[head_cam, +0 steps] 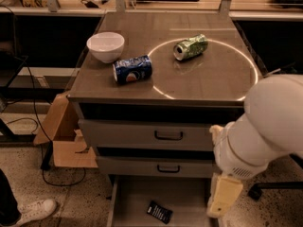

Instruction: Pick rxbar blueberry from bottom drawer and place on counter

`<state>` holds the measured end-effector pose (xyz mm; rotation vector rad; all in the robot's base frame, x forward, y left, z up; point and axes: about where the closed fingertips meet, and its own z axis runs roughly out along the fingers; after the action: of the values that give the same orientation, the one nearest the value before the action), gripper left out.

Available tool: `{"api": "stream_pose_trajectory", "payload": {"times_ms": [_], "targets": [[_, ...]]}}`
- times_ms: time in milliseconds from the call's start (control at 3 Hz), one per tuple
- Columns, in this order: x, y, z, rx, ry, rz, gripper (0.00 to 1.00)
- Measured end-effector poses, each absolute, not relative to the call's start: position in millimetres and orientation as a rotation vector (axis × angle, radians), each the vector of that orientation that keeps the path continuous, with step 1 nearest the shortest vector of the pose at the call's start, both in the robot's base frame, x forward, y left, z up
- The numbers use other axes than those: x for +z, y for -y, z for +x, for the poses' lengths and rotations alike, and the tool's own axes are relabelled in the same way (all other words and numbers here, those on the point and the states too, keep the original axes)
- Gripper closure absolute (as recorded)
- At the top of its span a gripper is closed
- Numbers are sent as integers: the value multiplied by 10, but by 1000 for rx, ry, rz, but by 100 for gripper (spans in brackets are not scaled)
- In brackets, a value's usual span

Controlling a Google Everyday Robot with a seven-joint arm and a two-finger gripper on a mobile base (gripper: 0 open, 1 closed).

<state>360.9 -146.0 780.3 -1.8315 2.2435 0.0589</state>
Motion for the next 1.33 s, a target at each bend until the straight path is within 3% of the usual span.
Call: {"api": "stream_pose_trajectory", "payload": {"times_ms": [333,1333], "targets": [[7140,1116,3345,122,-2203,-1795,0],[6748,1021,3595,60,-2192,-1766,0]]}}
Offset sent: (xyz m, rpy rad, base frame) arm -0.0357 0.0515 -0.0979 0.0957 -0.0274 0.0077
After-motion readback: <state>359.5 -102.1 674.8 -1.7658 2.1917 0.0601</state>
